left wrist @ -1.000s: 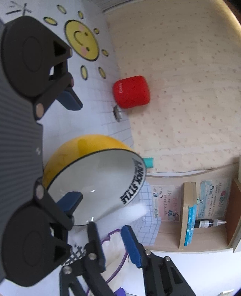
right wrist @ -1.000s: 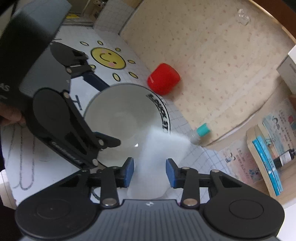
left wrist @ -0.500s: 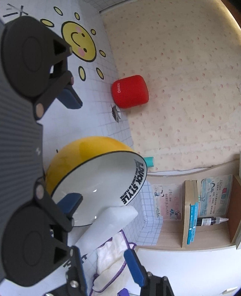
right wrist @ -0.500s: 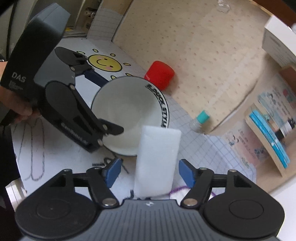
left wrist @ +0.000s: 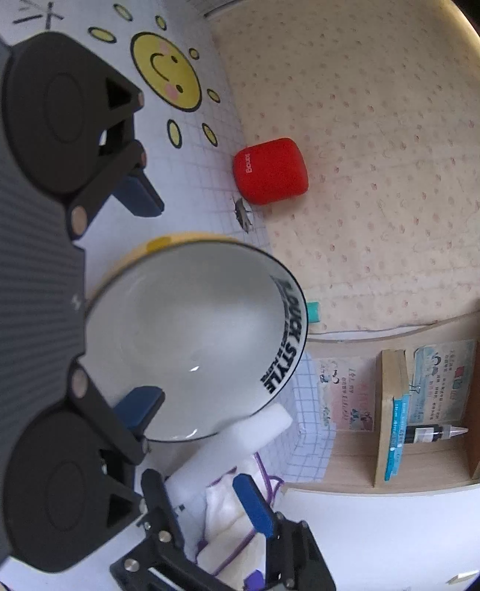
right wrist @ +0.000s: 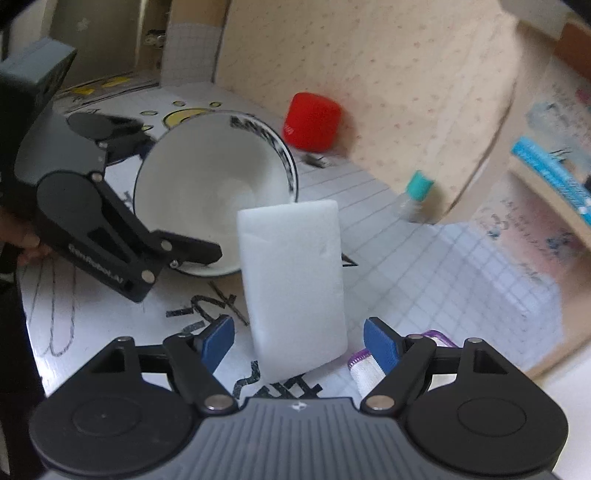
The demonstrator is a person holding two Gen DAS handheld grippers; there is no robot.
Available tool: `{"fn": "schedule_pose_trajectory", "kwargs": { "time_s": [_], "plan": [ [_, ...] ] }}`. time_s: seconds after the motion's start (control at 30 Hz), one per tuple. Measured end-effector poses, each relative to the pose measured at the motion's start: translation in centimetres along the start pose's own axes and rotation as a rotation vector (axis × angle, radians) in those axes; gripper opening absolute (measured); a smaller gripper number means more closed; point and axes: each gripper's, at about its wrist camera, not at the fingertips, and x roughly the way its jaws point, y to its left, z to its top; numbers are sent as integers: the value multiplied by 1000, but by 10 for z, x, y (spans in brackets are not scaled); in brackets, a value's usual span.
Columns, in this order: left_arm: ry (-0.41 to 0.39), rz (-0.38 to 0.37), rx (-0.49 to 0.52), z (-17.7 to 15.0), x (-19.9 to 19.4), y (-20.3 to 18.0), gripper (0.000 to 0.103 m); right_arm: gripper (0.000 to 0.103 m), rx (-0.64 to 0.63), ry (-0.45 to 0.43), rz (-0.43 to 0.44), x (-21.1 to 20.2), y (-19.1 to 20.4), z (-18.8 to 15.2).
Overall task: Clean bowl
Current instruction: 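Hold the bowl tilted with the left gripper while the right gripper wipes the sponge along the rim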
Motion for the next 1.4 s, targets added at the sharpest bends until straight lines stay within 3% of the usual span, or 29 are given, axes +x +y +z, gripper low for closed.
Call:
{"fn": "schedule_pose_trajectory", "kwargs": {
  "time_s": [0.17, 0.23, 0.33, 0.57, 0.7, 0.83, 1.07, 1.4],
  "plan": [
    [-1, 40, 72, 3, 5, 0, 100, 73, 27, -17, 66, 12, -9, -3],
    [3, 35, 70, 5, 7, 2, 100, 56, 16, -50, 82, 11, -7, -5],
    [2, 49, 79, 5, 9, 1, 101, 53, -4, -76, 59, 7, 1, -8],
    [-3, 43, 74, 3, 5, 3, 102, 53, -12, -102, -84, -12, 19, -10],
    [0, 37, 77, 3, 4, 1, 102, 53, 26, -137, -108, -26, 25, -8],
    [-2, 35, 76, 1, 1, -1, 103, 53, -34, -118, -232, -32, 47, 6],
    [1, 14, 10, -4, -2, 5, 103, 53, -82, -135, -275, -30, 60, 30],
    [13, 20, -25, -9, -3, 18, 103, 53, -151, -80, -238, -9, 75, 45]
  ]
}}
